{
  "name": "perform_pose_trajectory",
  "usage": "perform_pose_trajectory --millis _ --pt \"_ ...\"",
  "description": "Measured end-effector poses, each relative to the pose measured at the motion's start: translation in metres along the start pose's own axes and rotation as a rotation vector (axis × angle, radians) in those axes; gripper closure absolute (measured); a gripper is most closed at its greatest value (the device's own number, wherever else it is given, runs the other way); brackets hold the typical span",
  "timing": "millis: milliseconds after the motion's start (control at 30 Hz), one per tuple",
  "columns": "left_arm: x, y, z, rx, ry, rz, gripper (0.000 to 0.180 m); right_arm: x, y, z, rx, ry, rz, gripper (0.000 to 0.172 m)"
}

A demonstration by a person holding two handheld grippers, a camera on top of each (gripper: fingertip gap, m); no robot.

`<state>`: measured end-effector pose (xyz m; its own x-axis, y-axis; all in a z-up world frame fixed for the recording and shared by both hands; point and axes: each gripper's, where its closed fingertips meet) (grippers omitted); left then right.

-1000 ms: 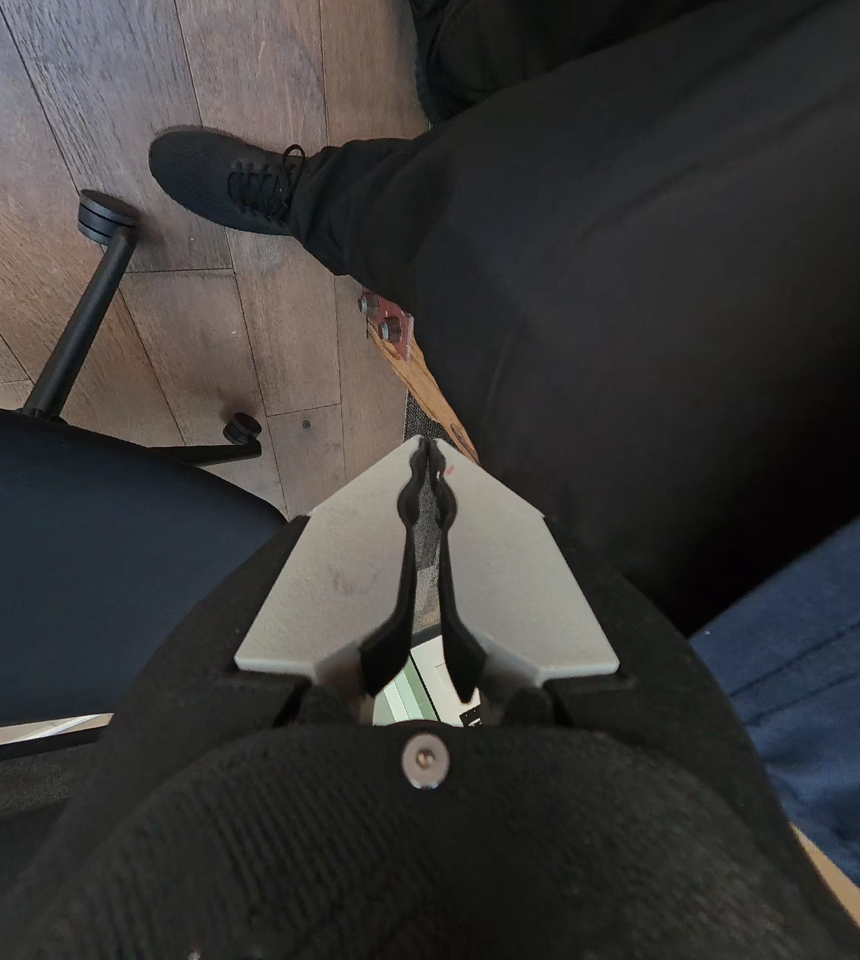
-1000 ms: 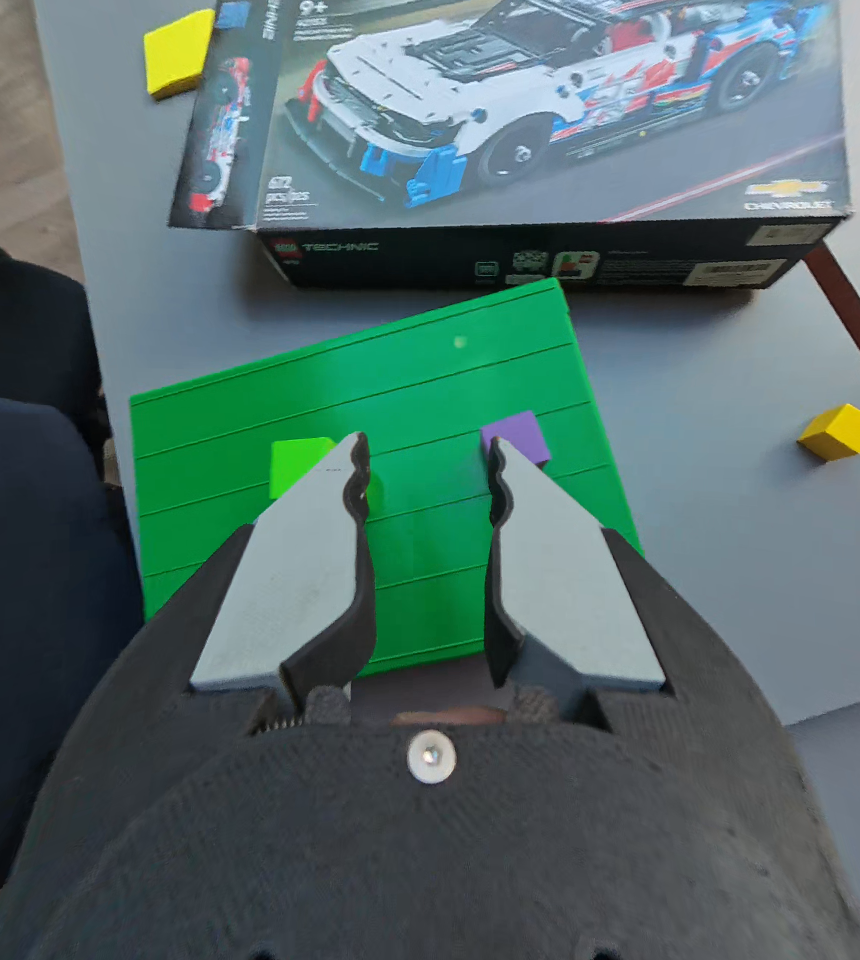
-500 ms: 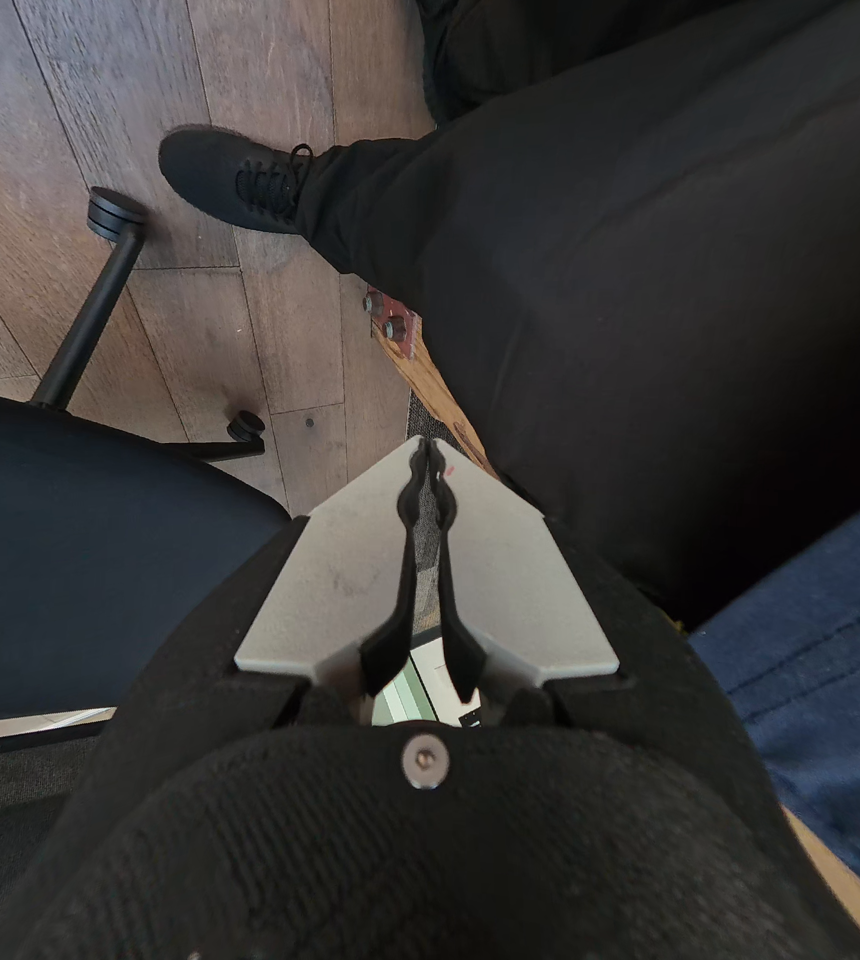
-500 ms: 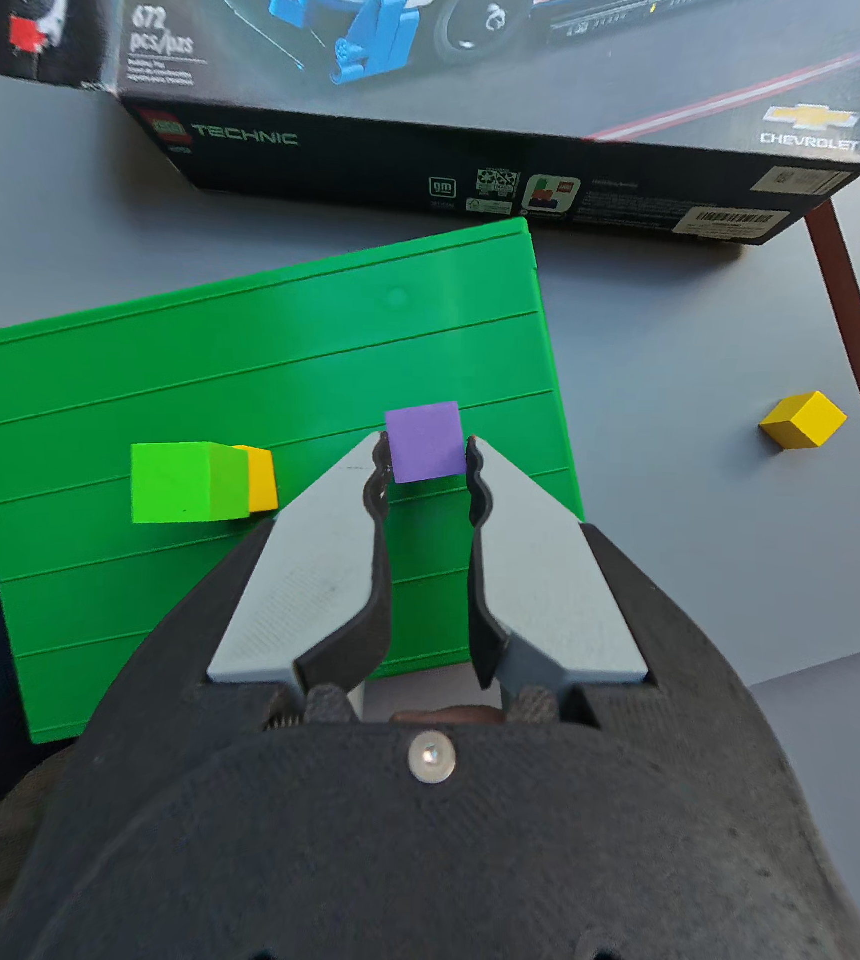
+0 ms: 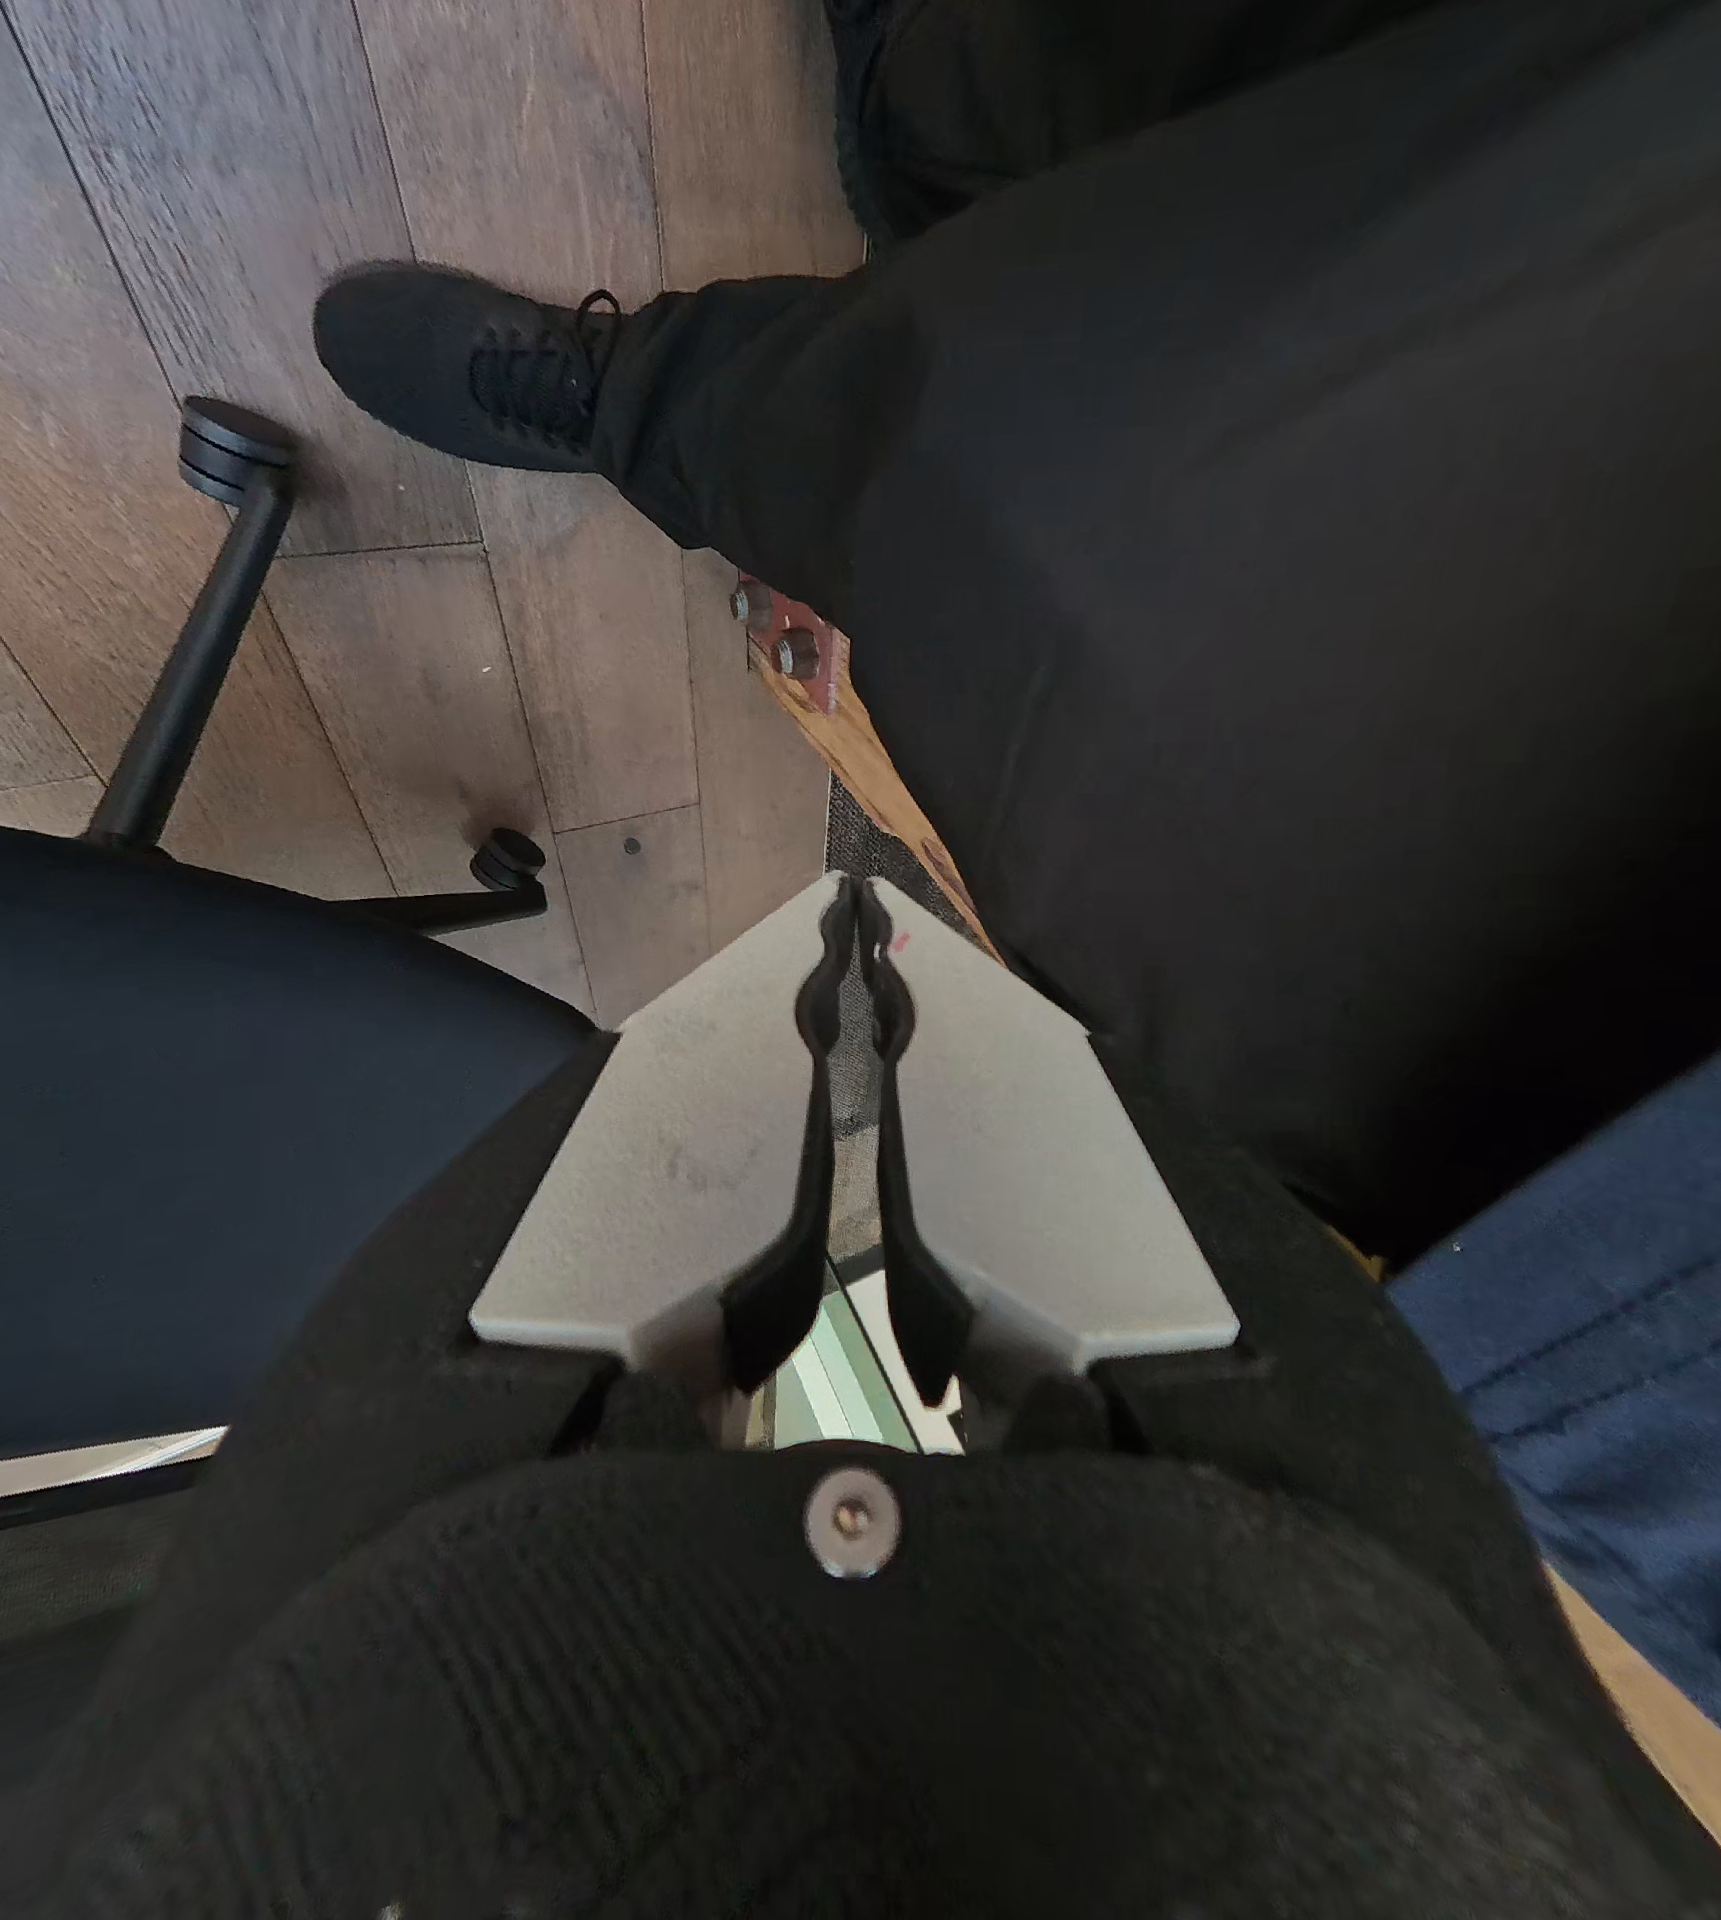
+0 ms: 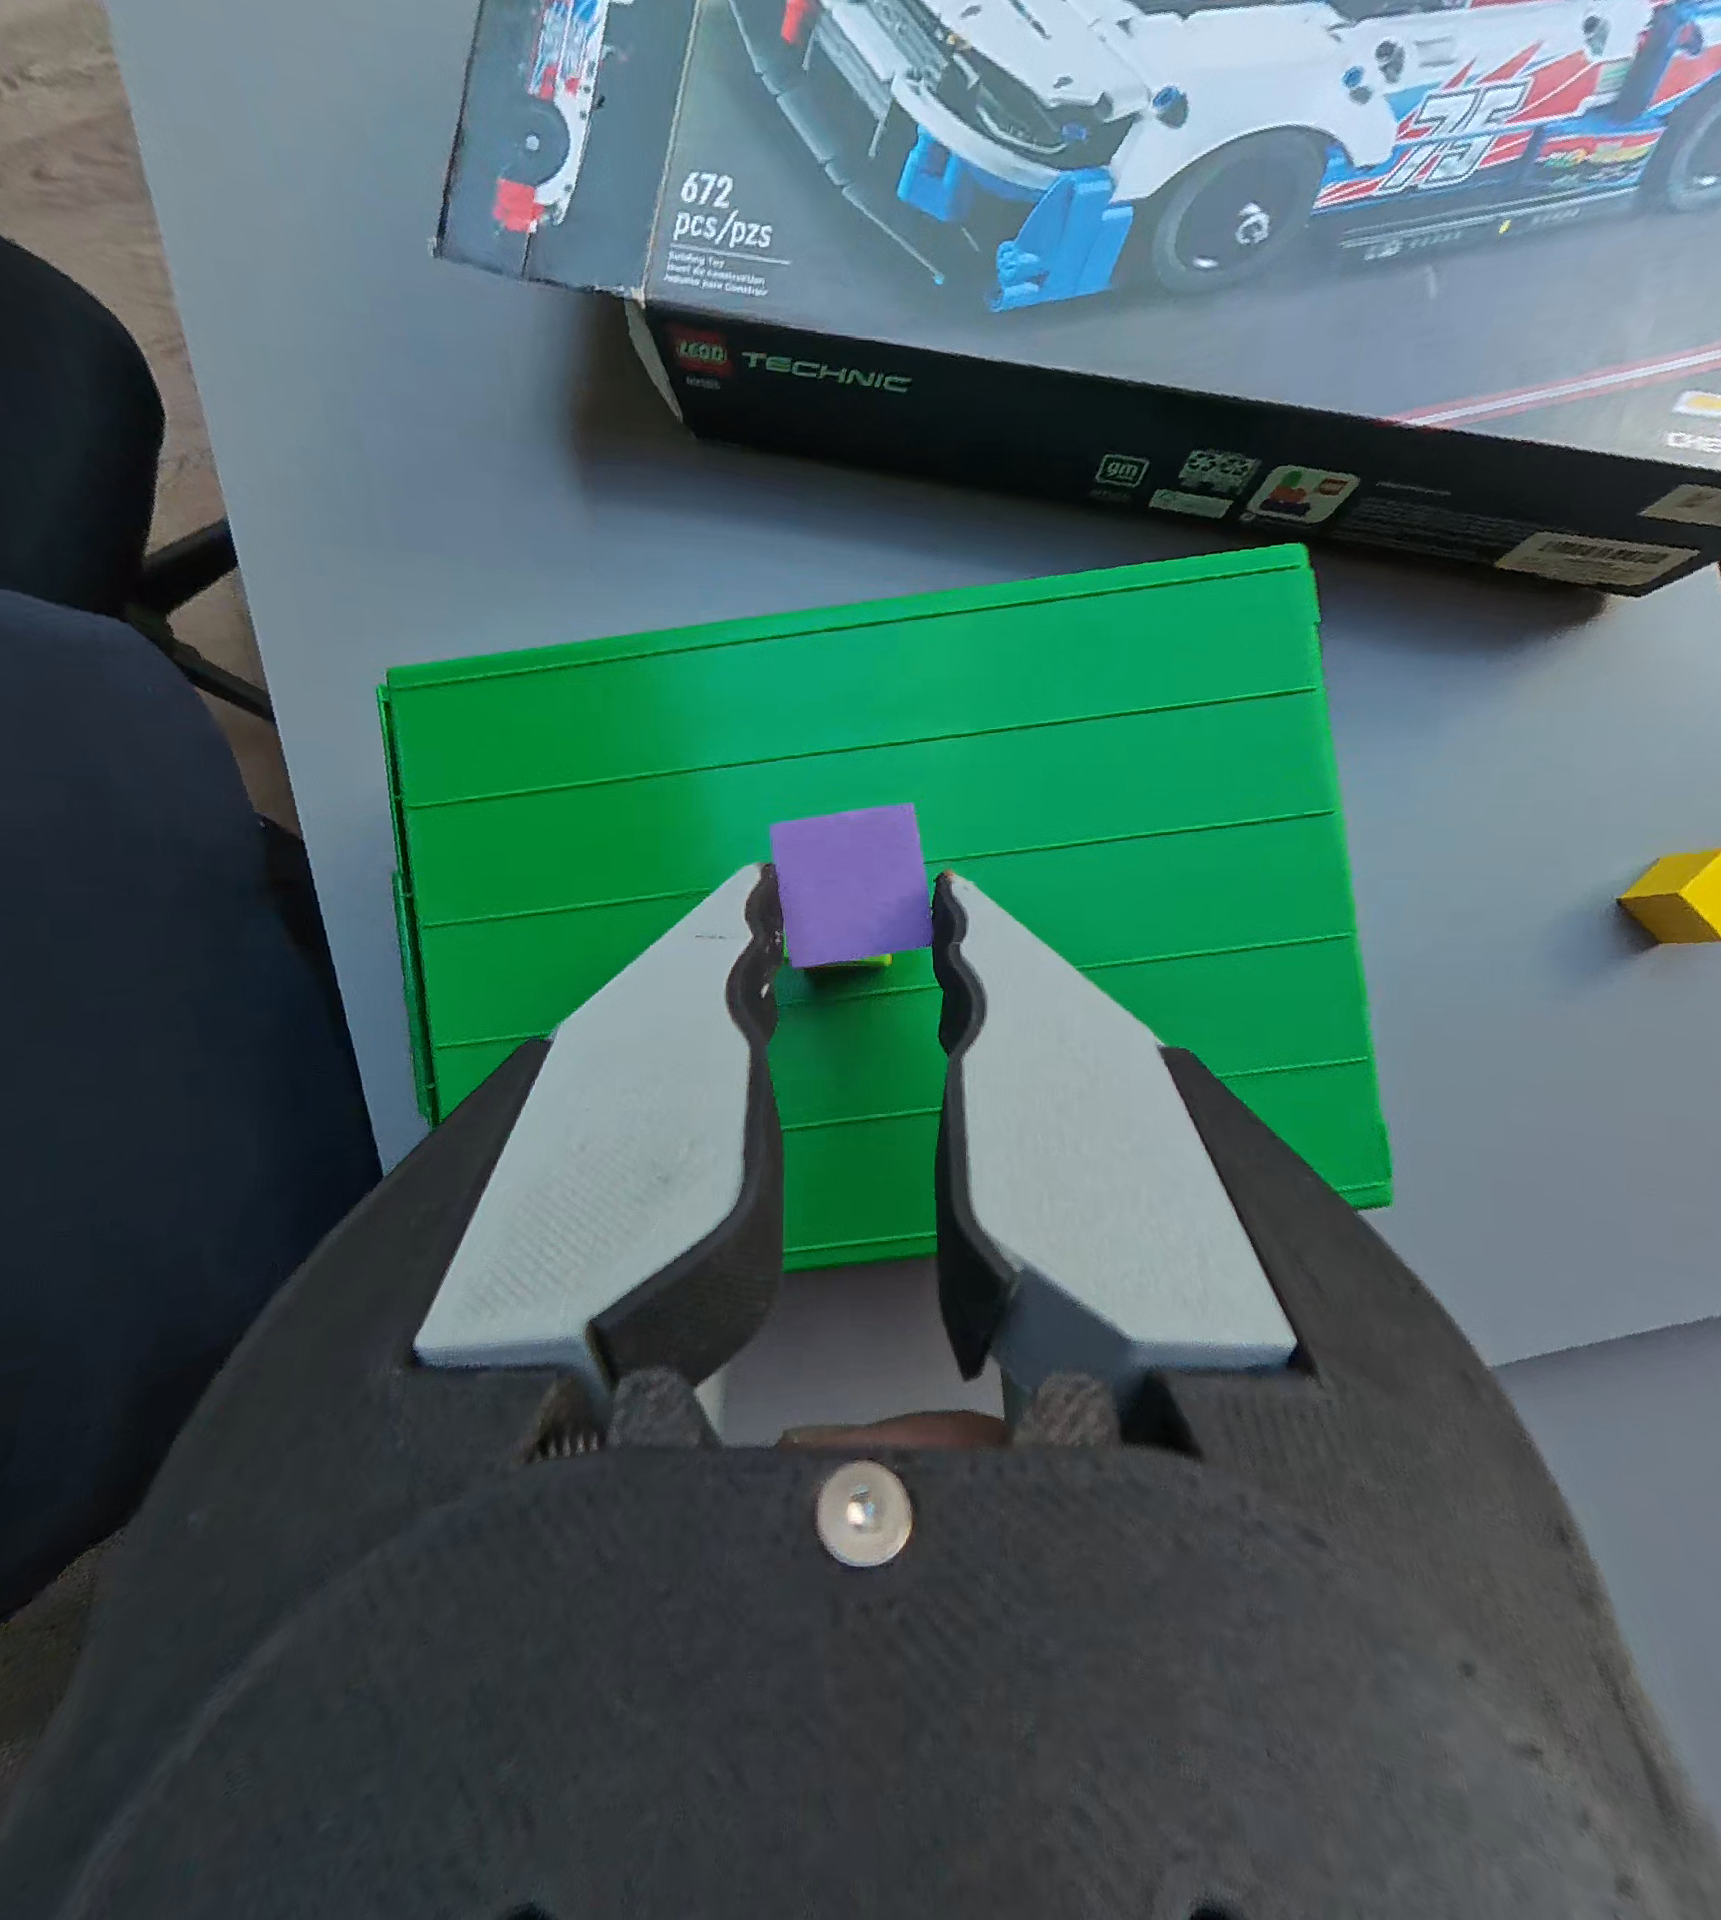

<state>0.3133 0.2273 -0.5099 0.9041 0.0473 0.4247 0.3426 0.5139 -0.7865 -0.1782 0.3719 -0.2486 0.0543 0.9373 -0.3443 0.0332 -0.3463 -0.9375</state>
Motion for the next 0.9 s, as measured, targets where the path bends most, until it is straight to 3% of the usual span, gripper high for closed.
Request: perform_pose_trajectory --millis 233,500,667,800,900 --pt "-0.005 -0.008 -0.008 -0.006 0.01 0.011 0.18 0.004 0.014 -0.007 -0.001 0.016 -0.002 0.139" --pt "0.011 -0.004 -0.012 0.009 -0.033 -0.019 0.18 -0.006 -0.028 0.019 -0.078 0.102 0.212 0.137" --pt "0.022 -0.001 0.0 0.025 -0.103 -0.02 0.18 0.02 -0.028 0.12 0.06 0.301 0.246 0.136" --pt "0.03 0.0 0.021 0.021 -0.143 -0.019 0.18 0.047 0.006 0.211 0.109 0.519 0.168 0.129" --pt "0.035 0.001 0.041 0.021 -0.184 -0.008 0.18 0.046 0.04 0.258 0.076 0.601 0.144 0.125"
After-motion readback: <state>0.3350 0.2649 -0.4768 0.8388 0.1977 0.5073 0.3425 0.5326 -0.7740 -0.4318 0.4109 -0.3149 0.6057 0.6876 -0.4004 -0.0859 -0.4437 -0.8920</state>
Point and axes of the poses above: each gripper's, where its closed fingertips meet, y out along the fingers, x out of its underside, z = x × y across the jaws, and after that the axes turned 13 degrees about -z, right-handed
